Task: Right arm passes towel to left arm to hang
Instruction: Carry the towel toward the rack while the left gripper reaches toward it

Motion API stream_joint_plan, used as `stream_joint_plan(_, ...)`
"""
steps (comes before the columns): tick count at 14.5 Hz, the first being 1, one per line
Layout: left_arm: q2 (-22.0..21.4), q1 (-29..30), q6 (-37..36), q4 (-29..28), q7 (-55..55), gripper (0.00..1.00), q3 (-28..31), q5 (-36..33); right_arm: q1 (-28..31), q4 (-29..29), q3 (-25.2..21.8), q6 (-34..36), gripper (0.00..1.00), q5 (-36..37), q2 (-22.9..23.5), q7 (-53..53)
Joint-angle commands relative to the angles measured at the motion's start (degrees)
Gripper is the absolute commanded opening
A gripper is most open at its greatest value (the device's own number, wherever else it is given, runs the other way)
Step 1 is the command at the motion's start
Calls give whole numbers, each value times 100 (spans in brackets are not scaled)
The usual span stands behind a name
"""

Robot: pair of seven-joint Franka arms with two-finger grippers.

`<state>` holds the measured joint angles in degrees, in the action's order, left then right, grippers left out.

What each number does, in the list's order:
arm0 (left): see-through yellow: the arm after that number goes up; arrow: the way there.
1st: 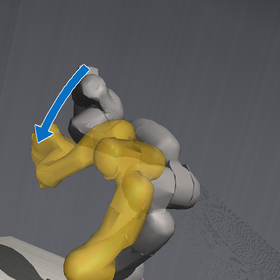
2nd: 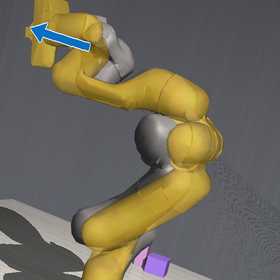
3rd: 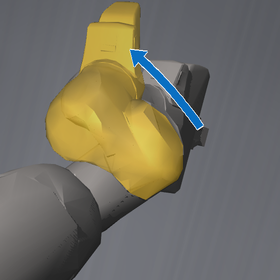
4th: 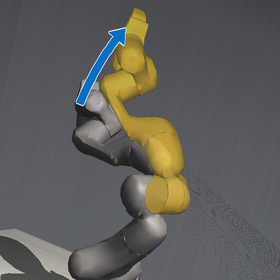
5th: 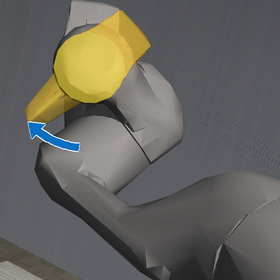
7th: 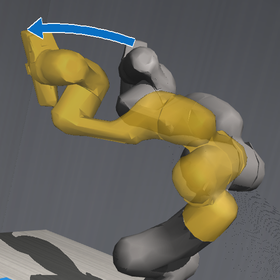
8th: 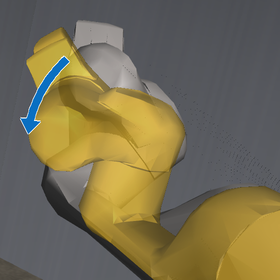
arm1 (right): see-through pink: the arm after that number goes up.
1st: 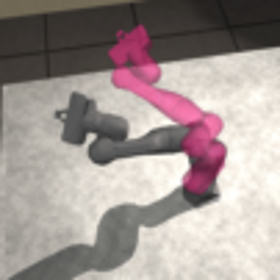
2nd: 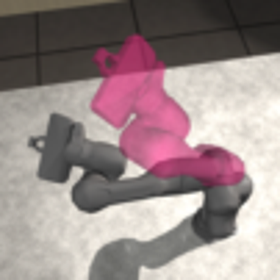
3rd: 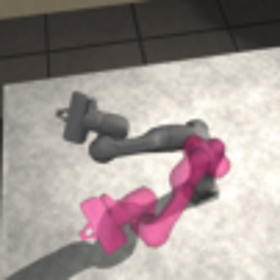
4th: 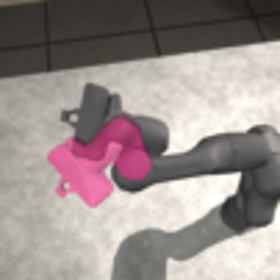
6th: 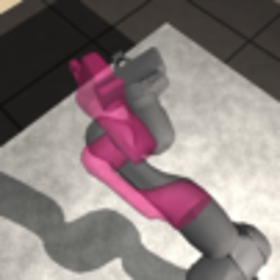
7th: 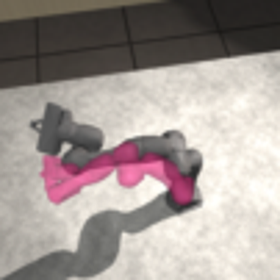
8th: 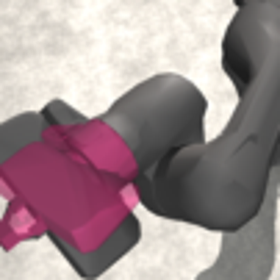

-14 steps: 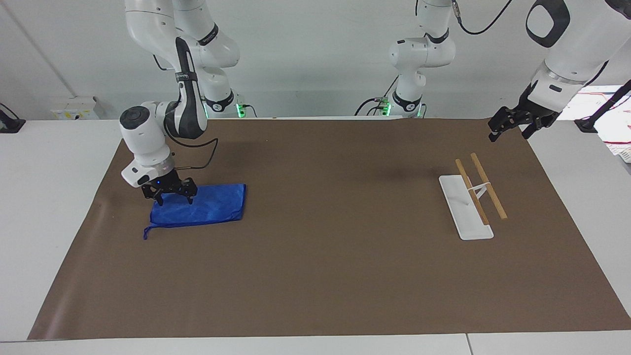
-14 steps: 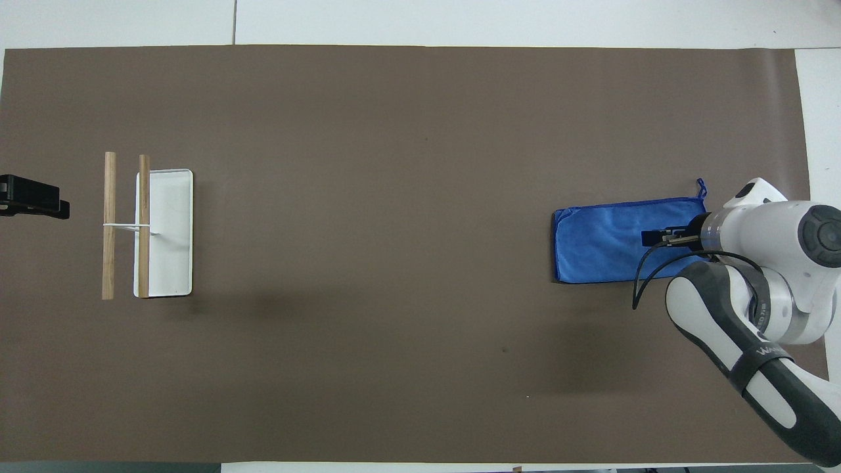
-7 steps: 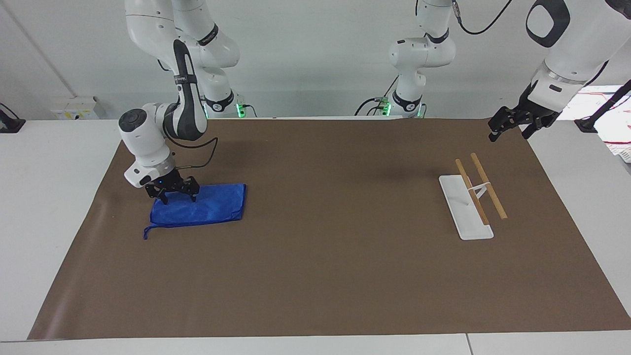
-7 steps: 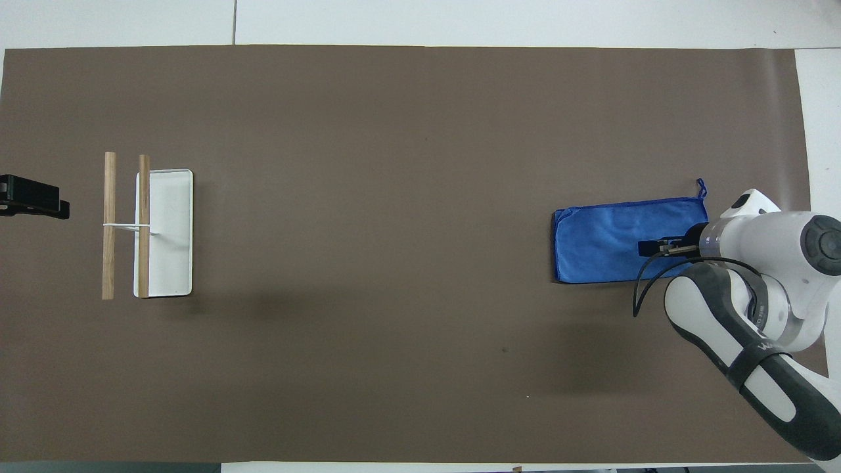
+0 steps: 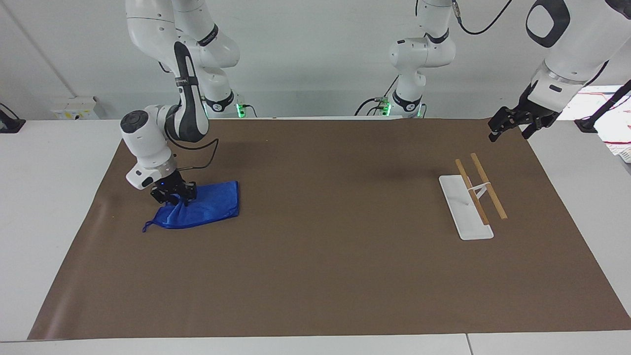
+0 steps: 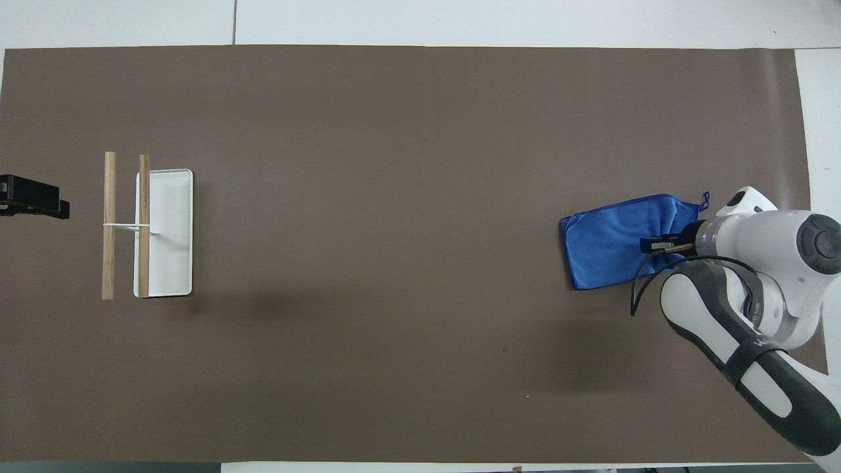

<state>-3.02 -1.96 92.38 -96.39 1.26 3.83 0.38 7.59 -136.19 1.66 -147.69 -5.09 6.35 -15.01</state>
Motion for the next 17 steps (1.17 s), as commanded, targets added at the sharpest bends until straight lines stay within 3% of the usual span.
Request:
stream_joint_plan(1, -138, 2, 26, -153, -73, 100, -5, -73, -3, 513, 45, 932, 0, -89, -124, 111)
stream_joint_plan(5, -138, 2, 35, -153, -73, 100, -5, -73, -99, 1427, 238, 2593, 0, -89, -458, 814)
stream_joint_plan(10, -147, 20, -88, -153, -82, 100, -5, -73, -714, 2735, 291, 4219, 0, -228, -608, 1982)
stream_joint_plan(12, -147, 20, -10, -161, -91, 100, -5, -73, -881, 3089, 326, 4468, 0, -946, -661, 2404)
stream_joint_plan(15, -147, -6, 52, -170, -73, 100, -22, -73, -1110, 3134, 326, 4328, 0, -2420, -714, 2941)
stream_joint_plan(17, -147, -6, 105, -188, -65, 100, -31, -64, -1399, 3125, 326, 3795, 0, -3607, -714, 3301)
